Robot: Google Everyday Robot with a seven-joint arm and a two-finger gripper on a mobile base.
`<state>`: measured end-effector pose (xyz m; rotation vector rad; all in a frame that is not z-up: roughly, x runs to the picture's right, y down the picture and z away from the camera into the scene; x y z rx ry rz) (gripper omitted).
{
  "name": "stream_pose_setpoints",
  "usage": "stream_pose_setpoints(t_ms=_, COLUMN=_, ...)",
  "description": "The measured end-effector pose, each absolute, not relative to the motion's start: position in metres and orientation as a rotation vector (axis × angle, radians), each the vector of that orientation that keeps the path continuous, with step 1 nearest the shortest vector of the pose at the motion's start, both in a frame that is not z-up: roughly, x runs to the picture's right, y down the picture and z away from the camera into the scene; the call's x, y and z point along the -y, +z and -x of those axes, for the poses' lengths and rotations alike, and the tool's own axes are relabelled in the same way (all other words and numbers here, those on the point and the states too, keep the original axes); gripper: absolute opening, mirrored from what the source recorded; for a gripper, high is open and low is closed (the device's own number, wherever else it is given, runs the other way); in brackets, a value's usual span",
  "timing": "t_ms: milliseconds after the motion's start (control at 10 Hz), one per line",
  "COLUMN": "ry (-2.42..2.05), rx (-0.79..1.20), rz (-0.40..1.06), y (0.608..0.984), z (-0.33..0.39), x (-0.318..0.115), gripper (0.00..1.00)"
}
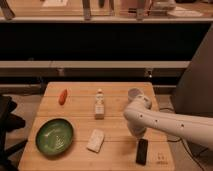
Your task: Push the eraser across the table
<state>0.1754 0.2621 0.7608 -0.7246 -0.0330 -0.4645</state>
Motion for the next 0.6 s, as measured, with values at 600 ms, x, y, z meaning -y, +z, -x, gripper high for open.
stream_pose_setpoints(t_ms=600, ry=-0.37, rx=-0.011, rz=0.719, y=0.729, z=-0.221, x=-0.285, gripper=0.0)
